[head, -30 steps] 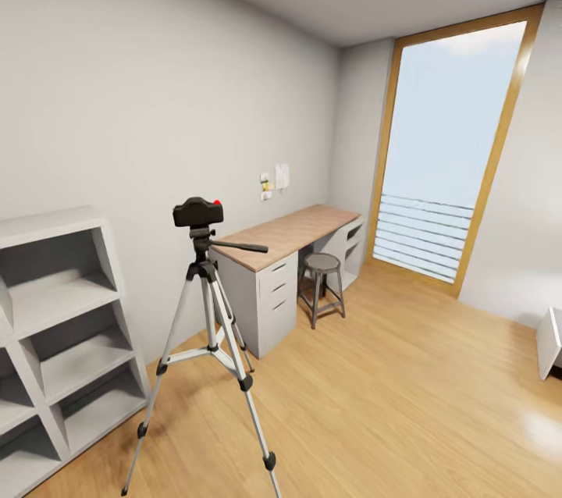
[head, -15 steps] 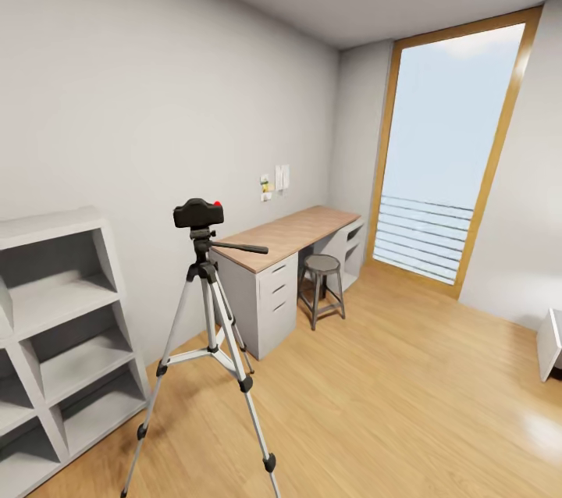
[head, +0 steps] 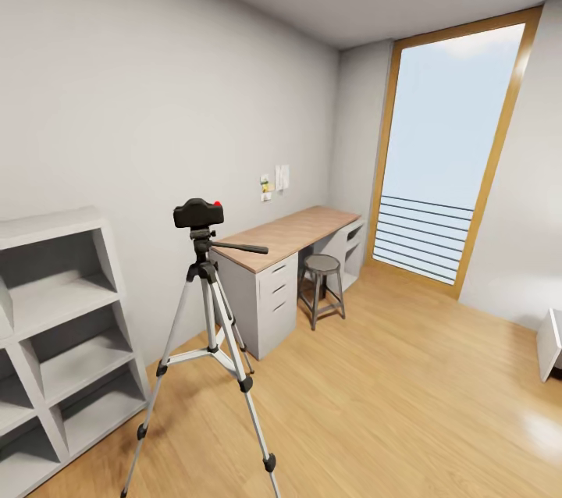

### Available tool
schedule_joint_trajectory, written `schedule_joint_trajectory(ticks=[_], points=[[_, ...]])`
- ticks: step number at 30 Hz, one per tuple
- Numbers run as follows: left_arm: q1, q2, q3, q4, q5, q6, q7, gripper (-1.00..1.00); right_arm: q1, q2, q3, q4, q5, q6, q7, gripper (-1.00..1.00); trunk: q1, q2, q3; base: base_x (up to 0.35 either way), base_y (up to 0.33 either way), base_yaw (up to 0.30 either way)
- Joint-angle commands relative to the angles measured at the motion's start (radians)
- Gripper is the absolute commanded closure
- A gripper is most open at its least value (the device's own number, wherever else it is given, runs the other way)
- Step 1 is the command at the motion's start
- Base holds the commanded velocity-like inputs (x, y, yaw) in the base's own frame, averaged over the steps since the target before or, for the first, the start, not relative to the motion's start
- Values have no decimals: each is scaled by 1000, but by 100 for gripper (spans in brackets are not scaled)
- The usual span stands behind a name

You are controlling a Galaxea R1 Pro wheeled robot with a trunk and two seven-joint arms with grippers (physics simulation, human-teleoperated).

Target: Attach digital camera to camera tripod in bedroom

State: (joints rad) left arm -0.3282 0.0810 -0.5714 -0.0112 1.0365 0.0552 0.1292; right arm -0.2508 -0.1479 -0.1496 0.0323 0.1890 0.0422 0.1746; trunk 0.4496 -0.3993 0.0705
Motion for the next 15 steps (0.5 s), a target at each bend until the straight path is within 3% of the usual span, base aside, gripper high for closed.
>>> schedule_joint_trajectory(ticks=[1,15], points=[[0,0,-8,-2,7,4,4,-100,-1,0,-9,1,9,1,4,-100,0,-1,0,0,0,0],[0,0,-8,-2,7,4,4,-100,-1,-1,-7,0,10,-2,1,-100,0,-1,0,0,0,0]])
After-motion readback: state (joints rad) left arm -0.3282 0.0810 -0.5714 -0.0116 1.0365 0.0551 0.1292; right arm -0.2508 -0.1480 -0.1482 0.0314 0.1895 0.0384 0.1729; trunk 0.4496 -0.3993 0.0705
